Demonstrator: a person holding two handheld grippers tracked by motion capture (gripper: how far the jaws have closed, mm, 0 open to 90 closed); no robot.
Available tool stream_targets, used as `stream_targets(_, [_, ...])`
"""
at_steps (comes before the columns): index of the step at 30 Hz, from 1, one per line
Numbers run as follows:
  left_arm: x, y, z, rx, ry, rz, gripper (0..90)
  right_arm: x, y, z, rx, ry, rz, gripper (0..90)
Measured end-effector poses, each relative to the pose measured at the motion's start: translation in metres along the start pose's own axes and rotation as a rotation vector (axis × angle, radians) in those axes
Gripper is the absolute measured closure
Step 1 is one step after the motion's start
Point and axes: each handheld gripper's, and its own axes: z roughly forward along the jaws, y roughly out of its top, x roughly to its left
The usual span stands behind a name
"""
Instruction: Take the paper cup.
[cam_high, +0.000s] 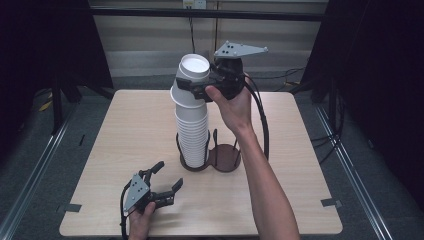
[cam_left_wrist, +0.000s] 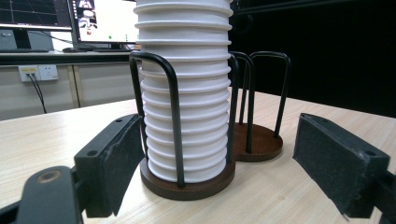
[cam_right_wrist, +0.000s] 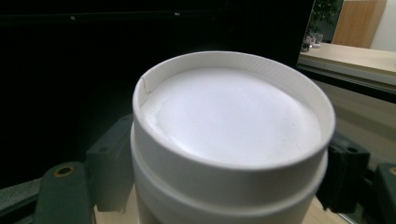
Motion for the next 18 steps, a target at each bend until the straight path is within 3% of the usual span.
stream_targets(18, [0.000,0.000,0.000,0.001,-0.001,0.002,15.7,-0.003,0.010,-0.015,-0.082,0.029,0.028,21.6])
